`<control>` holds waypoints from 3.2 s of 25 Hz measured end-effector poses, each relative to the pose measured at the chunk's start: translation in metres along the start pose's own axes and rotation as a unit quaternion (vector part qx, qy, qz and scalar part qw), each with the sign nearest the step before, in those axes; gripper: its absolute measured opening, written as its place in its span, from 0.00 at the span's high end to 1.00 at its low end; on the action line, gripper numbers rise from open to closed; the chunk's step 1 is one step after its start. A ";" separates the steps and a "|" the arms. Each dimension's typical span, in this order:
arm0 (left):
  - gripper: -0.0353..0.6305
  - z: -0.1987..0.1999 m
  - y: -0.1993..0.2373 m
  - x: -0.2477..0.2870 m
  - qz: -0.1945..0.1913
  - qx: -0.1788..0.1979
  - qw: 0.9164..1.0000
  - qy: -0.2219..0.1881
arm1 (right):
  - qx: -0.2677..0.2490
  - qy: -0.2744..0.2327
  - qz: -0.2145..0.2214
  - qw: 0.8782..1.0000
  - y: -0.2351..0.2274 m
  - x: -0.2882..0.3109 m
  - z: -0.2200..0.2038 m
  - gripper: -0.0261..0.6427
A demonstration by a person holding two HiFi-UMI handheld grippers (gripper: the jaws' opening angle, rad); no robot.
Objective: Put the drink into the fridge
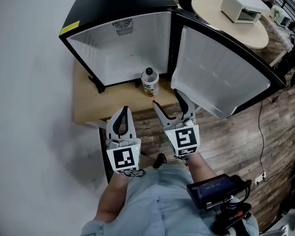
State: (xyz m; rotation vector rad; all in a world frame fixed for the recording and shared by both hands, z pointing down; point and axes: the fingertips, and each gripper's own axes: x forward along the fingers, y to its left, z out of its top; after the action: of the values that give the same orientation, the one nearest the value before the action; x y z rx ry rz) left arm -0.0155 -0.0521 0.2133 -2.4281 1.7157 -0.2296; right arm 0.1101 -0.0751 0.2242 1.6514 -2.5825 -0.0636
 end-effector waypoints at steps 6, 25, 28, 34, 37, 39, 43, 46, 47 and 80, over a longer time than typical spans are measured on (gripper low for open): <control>0.93 -0.005 0.016 0.013 0.013 -0.009 1.000 0.002 | -0.008 0.005 0.009 1.000 0.001 0.023 -0.004 0.47; 0.93 -0.145 0.049 0.109 -0.010 -0.037 0.996 0.076 | 0.026 0.097 -0.002 0.995 0.003 0.135 -0.160 0.32; 0.93 -0.172 0.049 0.125 -0.014 -0.048 0.996 0.078 | 0.033 0.109 -0.013 0.993 -0.003 0.150 -0.185 0.29; 0.93 -0.192 0.051 0.142 -0.017 -0.066 0.995 0.079 | 0.028 0.086 -0.022 0.996 -0.021 0.169 -0.188 0.28; 0.93 -0.193 0.057 0.147 -0.013 -0.072 0.994 0.077 | 0.016 0.100 -0.007 0.995 -0.016 0.177 -0.193 0.28; 0.93 -0.195 0.060 0.150 -0.012 -0.075 0.994 0.078 | 0.011 0.105 0.000 0.994 -0.014 0.180 -0.197 0.31; 0.93 -0.198 0.063 0.153 -0.008 -0.077 0.994 0.078 | 0.011 0.107 0.009 0.994 -0.012 0.182 -0.197 0.36; 0.93 -0.198 0.066 0.155 -0.004 -0.080 0.994 0.075 | 0.012 0.103 0.012 0.994 -0.010 0.179 -0.189 0.37; 0.93 -0.198 0.067 0.155 -0.003 -0.081 0.994 0.075 | 0.012 0.101 0.012 0.995 -0.009 0.178 -0.186 0.37; 0.93 -0.168 0.131 0.217 0.027 -0.045 0.998 0.044 | 0.000 0.073 0.043 0.996 -0.011 0.280 -0.110 0.37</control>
State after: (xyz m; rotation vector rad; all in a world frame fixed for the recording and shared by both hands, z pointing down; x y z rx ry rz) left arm -0.1001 -0.3066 0.3556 -2.4641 1.8646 -0.2617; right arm 0.0126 -0.3337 0.3444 1.4824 -2.5400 0.0612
